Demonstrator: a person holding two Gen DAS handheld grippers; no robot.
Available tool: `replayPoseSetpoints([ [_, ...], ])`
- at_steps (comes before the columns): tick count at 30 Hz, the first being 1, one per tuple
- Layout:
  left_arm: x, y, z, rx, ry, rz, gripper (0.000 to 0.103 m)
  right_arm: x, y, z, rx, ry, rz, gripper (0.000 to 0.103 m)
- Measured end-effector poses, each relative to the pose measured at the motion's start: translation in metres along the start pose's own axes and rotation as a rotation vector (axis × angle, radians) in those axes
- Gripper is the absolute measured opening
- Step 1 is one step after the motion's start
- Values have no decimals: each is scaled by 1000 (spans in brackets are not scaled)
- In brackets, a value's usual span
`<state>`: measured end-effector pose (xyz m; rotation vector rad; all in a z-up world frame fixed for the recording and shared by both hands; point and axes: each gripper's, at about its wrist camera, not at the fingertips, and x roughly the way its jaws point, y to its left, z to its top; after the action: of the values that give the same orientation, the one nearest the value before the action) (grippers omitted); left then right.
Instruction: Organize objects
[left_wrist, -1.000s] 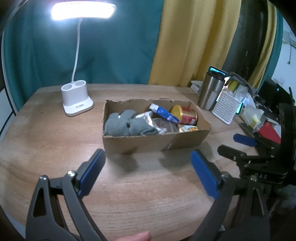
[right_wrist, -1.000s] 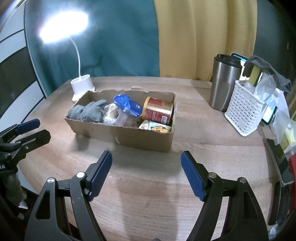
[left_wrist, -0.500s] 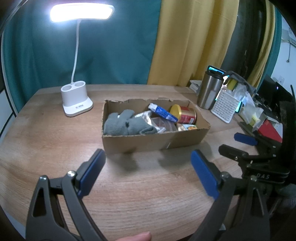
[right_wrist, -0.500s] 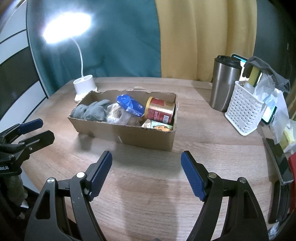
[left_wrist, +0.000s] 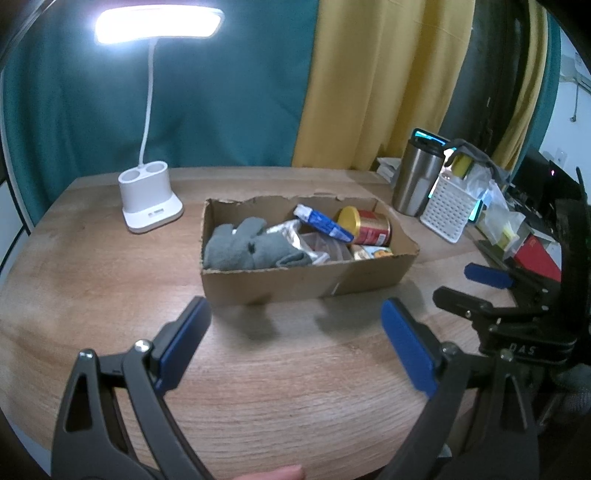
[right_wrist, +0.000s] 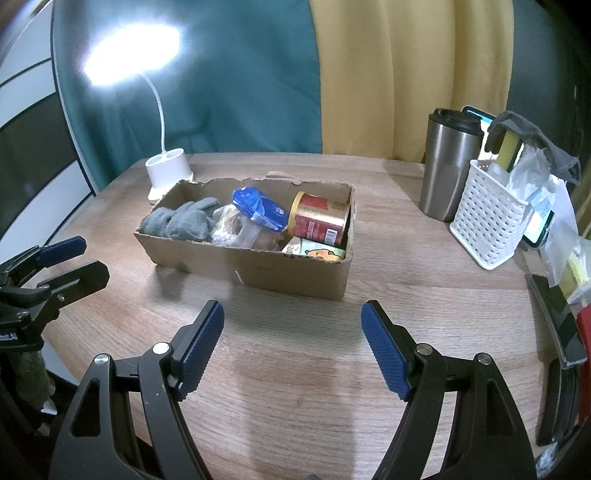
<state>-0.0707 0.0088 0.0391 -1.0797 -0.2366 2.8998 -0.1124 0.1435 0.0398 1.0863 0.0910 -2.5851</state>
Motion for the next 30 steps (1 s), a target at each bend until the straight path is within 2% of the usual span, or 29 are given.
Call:
replayPoseSetpoints([
  [30, 14, 5, 6, -10, 23, -6, 95, 11, -4, 5, -4, 16, 3, 80],
])
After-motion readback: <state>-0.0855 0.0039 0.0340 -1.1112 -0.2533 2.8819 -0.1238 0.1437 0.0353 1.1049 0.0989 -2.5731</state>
